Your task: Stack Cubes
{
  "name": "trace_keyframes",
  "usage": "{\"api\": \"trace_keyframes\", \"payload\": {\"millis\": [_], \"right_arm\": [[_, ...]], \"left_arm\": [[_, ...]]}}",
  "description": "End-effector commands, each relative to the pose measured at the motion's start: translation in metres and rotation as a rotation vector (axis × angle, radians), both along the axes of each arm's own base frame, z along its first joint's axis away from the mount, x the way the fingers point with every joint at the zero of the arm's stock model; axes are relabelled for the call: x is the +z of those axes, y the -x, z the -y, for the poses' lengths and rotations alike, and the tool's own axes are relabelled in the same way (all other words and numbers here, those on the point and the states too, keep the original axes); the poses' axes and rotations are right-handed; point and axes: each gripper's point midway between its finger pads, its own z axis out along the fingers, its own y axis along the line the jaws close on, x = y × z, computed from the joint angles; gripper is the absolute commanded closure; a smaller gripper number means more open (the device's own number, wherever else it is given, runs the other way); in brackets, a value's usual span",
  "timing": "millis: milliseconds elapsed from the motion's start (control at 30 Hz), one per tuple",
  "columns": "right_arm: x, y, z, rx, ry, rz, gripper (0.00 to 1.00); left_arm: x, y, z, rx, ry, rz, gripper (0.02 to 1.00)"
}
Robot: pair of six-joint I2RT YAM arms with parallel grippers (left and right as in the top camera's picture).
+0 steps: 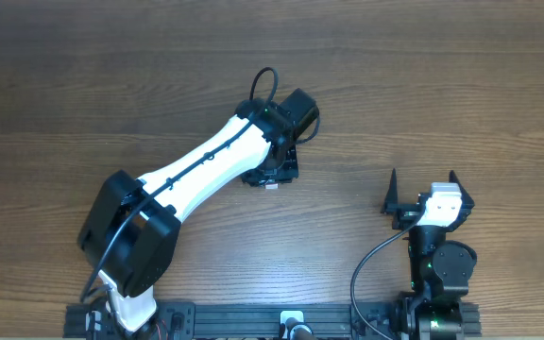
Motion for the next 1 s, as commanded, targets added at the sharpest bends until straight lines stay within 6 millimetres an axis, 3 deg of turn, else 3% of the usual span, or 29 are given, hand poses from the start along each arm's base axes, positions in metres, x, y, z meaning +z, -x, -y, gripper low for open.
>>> {"api": "trace_keyframes", "payload": {"millis": [33,133,167,267,367,467,600,700,800,1000], "right_arm": [[-0.001,0.0,-0.002,0.01,0.005,0.0,0.007],[-0.001,0.0,-0.002,0.01,0.005,0.001,0.009],[-0.001,0.0,-0.002,0.01,0.005,0.001,0.007],[-0.001,0.0,-0.002,0.01,0.005,0.001,0.009],[-0.001,0.0,-0.002,0.01,0.005,0.001,0.009],[-0.001,0.0,-0.002,0.01,0.004,0.0,0.009],[-0.001,0.0,-0.002,0.01,0.005,0.0,0.009],[-0.001,0.0,-0.002,0.01,0.005,0.001,0.007],[-0.001,0.0,-0.002,0.01,0.005,0.001,0.007],[-0.001,0.0,-0.002,0.01,0.005,0.0,0.007]], "left_arm": [[0.001,-0.003,0.005,-0.013,0.009,0.002,0.404],[0.002,-0.013,0.007,-0.008,0.018,0.047,0.064],[0.004,-0.02,0.008,0.001,0.024,0.076,0.023],[0.017,-0.048,0.004,0.064,0.061,0.177,0.023],[0.035,-0.073,-0.017,0.141,0.079,0.25,0.018],[0.066,-0.098,-0.05,0.234,0.092,0.346,0.02],[0.114,-0.115,-0.102,0.332,0.097,0.473,0.023],[0.161,-0.115,-0.142,0.395,0.09,0.604,0.023],[0.206,-0.101,-0.168,0.408,0.108,0.724,0.023],[0.264,-0.053,-0.214,0.405,0.113,0.906,0.023]]}}
